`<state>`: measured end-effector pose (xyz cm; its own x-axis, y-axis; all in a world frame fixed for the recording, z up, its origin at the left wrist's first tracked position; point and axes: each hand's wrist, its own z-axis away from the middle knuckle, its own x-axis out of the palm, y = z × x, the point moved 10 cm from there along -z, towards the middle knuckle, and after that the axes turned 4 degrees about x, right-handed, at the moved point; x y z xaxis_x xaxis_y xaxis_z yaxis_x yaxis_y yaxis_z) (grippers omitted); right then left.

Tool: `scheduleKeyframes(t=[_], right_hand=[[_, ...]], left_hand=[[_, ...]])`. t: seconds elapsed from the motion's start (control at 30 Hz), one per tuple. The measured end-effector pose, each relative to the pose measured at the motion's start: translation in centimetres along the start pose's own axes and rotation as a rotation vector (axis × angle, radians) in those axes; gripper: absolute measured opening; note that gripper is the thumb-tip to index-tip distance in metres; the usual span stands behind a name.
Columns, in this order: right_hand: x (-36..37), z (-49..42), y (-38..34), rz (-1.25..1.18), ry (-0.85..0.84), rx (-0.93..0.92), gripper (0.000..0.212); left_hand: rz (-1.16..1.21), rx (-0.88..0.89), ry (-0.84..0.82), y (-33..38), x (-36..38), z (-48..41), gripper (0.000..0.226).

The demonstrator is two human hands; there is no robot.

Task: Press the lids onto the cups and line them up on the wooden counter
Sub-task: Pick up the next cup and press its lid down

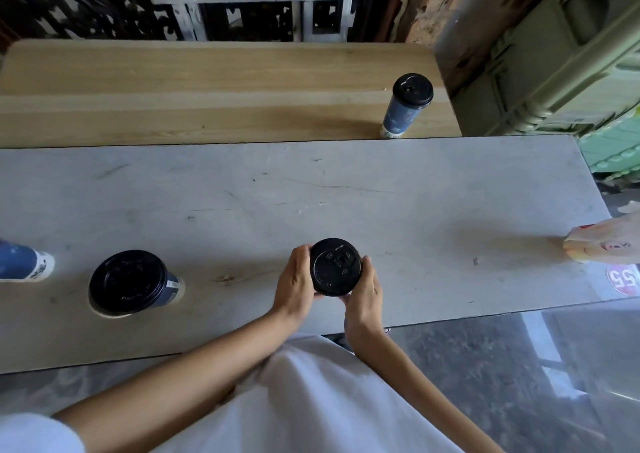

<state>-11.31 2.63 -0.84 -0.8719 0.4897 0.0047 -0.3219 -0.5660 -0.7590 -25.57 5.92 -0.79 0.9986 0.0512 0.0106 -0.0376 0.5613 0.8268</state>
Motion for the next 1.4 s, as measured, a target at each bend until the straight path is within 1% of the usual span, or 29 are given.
scheduleKeyframes(t=[0.07,0.17,0.23,0.3,0.33,0.4,0.43,0.47,0.5,0.6,0.67,0.73,0.8,0.9,0.97,1.07,1.17,1.27,1.33,1.4], right_hand=[[-0.3,0.1,0.2,-0.030,0.040,0.005,0.041],[-0.5,-0.2,-0.8,0.023,0.059,0.044,0.046],[-0.4,-0.7,-1.3,0.091,0.008,0.090,0.052],[-0.4,-1.3,-1.2,0.177,-0.042,0.131,0.059],[-0.3,-1.5,-1.2,0.185,-0.070,0.152,0.060],[-0.3,-1.6,-1.2,0.156,-0.106,0.213,0.064],[-0.4,-1.7,-1.4,0.145,-0.107,0.240,0.063],[-0.6,-1.8,-1.6,0.151,-0.104,0.261,0.057],[-0.8,-2.0,-1.9,0.167,-0.096,0.281,0.050],[-1.7,-2.8,-3.1,0.248,-0.064,0.296,0.052],[-2.2,-3.1,-4.3,0.287,-0.078,0.288,0.041],[-3.2,-3.6,-5.4,0.322,-0.093,0.276,0.032],[-4.1,-4.4,-6.4,0.354,-0.125,0.222,0.034],[-5.3,-6.0,-8.1,0.487,-0.165,0.054,0.046],[-5.6,-6.8,-9.1,0.560,-0.202,0.012,0.050],[-5.4,-7.0,-10.4,0.689,-0.273,-0.037,0.057],[-4.8,-6.7,-10.6,0.768,-0.397,-0.105,0.055],[-3.8,-6.6,-10.3,0.900,-0.569,-0.145,0.059],[-3.0,-6.1,-10.2,0.978,-0.696,-0.127,0.061],[-2.4,-5.7,-10.0,1.094,-0.815,-0.112,0.063]], left_hand=[[0.015,-0.047,0.014,-0.3,0.1,0.7,0.036],[-0.019,-0.058,0.014,-0.4,-0.2,1.6,0.035],[-0.080,-0.024,0.042,-0.1,-0.9,1.6,0.048],[-0.188,0.064,0.094,1.1,-1.8,1.4,0.065],[-0.233,0.103,0.107,1.5,-1.9,1.5,0.066],[-0.303,0.120,0.107,2.1,-1.6,1.9,0.059],[-0.315,0.104,0.106,2.3,-1.3,2.2,0.055],[-0.300,0.077,0.098,2.3,-0.8,2.4,0.054],[-0.251,0.035,0.072,2.2,-0.2,2.7,0.057],[0.004,-0.162,0.015,0.6,2.3,3.3,0.071],[0.065,-0.242,0.042,0.2,3.5,3.4,0.077],[0.119,-0.302,0.098,0.0,4.9,3.7,0.078],[0.227,-0.372,0.206,-0.5,6.5,4.1,0.072],[0.418,-0.415,0.375,-1.0,8.9,4.5,0.054],[0.479,-0.442,0.421,-0.9,10.5,4.5,0.052],[0.605,-0.545,0.417,-0.3,12.7,4.4,0.051],[0.707,-0.567,0.372,0.3,13.5,3.7,0.051],[0.868,-0.525,0.355,0.4,13.3,2.8,0.042],[0.888,-0.502,0.357,0.2,12.7,2.9,0.033],[0.857,-0.491,0.381,-0.5,11.8,2.9,0.031]])
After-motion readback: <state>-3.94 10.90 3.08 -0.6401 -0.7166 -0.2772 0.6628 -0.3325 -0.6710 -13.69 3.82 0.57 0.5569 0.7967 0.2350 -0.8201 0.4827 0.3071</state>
